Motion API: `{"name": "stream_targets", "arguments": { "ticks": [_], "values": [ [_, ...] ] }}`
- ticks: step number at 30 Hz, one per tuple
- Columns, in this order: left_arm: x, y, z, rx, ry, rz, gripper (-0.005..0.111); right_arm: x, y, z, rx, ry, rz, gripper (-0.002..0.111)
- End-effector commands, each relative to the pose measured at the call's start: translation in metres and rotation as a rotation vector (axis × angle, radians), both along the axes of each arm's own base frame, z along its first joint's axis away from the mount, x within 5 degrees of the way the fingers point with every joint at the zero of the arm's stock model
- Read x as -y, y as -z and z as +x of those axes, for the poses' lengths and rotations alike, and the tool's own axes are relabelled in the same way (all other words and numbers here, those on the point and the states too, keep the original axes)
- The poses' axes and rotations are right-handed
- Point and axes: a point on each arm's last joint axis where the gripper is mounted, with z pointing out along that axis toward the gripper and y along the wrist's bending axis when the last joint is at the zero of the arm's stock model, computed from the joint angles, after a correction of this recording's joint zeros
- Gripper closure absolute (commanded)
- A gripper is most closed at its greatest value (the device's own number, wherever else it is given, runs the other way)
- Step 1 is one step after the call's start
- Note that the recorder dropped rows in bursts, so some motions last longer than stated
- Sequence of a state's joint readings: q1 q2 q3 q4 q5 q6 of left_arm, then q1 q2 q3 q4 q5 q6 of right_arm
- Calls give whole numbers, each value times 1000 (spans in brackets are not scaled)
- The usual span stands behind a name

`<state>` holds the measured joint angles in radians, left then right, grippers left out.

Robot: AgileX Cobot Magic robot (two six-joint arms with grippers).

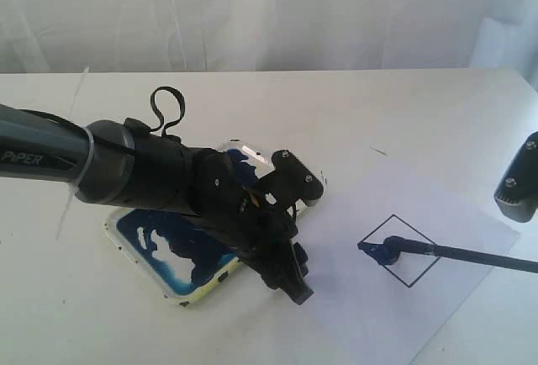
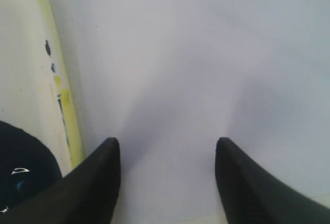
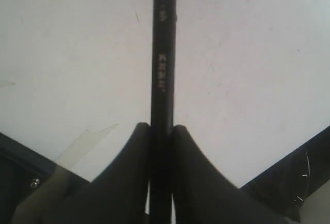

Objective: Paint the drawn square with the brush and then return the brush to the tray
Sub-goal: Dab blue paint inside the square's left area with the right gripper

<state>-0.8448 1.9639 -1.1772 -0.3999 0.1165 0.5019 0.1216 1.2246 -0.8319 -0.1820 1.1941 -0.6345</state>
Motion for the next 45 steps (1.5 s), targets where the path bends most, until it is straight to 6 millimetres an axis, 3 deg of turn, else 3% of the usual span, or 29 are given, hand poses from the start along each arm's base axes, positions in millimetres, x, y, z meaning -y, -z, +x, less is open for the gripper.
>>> {"name": "stream_targets", "arguments": {
  "ticks": [1,18,45],
  "values": [
    [-2,11,-6,-59,5,35,48,-1,3,3,17,18,13,108],
    [-2,11,-6,-59,5,35,48,-9,5,3,-5,-52,102,108],
    [-2,11,-6,-59,5,35,48,1,5,8,42,49,-11,108]
  ]
}}
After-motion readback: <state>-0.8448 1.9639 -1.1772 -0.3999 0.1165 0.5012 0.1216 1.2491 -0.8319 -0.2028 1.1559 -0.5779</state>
